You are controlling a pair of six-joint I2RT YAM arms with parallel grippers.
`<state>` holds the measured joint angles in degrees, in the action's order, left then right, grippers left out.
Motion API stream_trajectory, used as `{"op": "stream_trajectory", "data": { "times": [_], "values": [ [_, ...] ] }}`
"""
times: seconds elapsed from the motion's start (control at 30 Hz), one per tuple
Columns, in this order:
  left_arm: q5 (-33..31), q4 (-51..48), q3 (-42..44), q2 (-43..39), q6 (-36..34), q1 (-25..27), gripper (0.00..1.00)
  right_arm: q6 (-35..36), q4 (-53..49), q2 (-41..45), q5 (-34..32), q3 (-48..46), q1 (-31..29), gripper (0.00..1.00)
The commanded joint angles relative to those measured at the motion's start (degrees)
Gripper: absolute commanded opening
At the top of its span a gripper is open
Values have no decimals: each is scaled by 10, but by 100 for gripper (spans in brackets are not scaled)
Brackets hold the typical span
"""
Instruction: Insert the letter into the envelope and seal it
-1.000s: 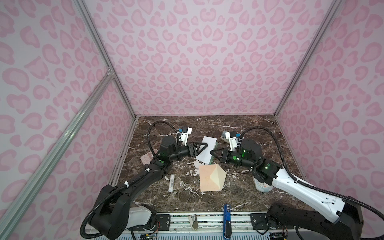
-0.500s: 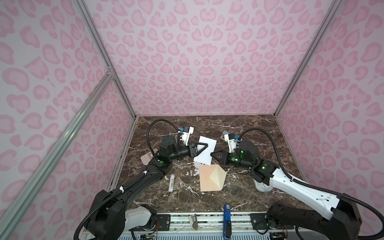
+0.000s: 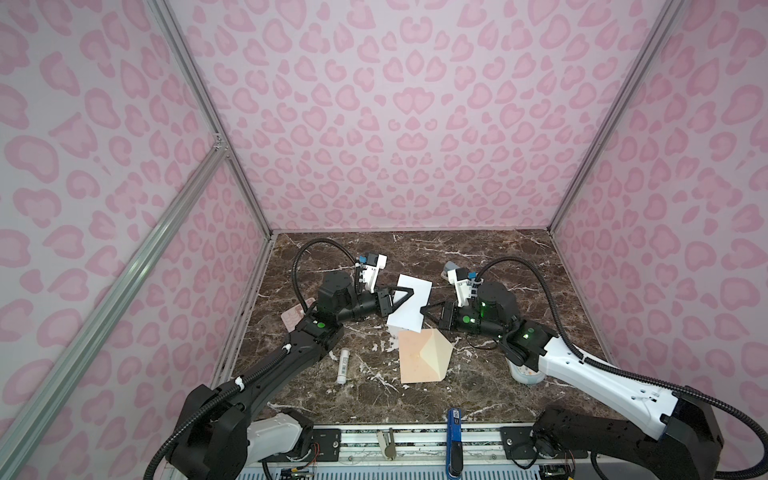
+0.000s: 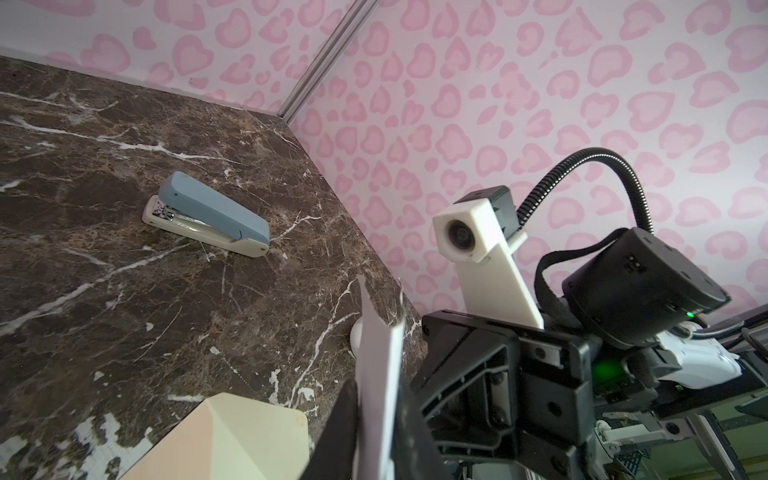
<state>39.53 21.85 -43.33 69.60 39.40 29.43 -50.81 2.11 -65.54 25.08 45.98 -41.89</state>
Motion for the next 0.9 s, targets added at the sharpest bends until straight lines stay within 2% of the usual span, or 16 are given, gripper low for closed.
{"op": "stream_trajectory", "data": {
  "times": [0.0,0.17,0.2,0.3,0.37,0.43,0.57,0.7,0.87],
  "values": [
    [-2,-6,-4,-6,-11,0,16,4,11,2,4,-5,1,2],
    [0,-10,-6,-6,-12,0,4,4,13,4,5,-11,4,5],
    [0,-10,-6,-6,-12,0,4,5,14,5,5,-13,4,10],
    [-3,-12,-7,-9,-11,0,4,12,24,8,12,-23,7,43],
    [-6,-9,-7,-13,-7,0,4,14,52,13,22,-38,10,56],
    [-10,-9,-7,-17,-1,1,4,4,95,21,26,-61,11,63],
    [-14,-3,-12,-25,12,-1,4,-15,197,28,30,-111,12,69],
    [-9,27,-6,-27,35,0,4,-35,288,18,59,-134,11,71],
    [-2,41,-5,-21,46,-1,4,-38,324,1,90,-127,11,71]
  ]
}}
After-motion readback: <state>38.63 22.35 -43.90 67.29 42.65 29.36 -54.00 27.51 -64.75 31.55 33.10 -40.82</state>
